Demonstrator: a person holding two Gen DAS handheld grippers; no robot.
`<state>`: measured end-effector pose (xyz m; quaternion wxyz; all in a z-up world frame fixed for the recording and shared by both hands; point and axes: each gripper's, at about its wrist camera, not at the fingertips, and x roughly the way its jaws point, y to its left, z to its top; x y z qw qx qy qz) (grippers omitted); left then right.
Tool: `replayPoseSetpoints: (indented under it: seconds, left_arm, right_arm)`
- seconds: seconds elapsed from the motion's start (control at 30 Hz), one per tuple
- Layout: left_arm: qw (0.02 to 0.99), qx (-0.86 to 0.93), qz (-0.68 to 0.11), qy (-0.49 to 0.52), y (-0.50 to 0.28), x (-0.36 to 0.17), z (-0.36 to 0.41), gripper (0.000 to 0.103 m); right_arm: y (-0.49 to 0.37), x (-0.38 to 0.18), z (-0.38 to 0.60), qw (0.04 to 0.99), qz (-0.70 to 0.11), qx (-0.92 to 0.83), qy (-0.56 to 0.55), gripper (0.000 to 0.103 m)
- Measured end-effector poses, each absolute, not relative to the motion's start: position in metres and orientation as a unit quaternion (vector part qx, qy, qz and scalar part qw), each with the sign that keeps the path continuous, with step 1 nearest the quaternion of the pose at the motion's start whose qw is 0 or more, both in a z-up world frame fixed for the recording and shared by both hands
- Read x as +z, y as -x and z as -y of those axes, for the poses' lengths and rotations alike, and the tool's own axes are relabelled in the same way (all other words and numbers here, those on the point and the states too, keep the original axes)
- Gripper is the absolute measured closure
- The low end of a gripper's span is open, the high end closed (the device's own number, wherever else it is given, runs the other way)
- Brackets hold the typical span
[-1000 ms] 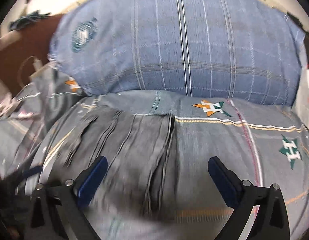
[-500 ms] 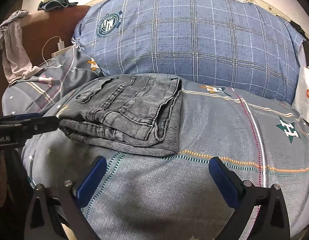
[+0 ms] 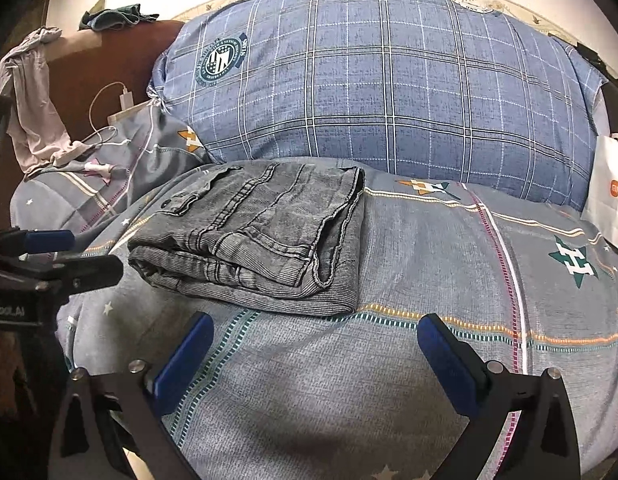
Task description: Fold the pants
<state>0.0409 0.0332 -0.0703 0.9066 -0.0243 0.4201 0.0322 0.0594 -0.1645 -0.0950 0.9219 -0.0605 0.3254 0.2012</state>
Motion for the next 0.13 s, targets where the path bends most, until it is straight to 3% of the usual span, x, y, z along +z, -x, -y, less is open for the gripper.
replayPoseSetpoints:
  seconds: [0.13]
  left_arm:
    - [0.910, 0.017, -0.412, 0.032, -0.0415, -0.0677, -0.0330, 0.004]
  right_arm:
    - [-0.0606, -0.0968, 0.1624, 0.921, -0.328, 0.201, 0.063, 0.000]
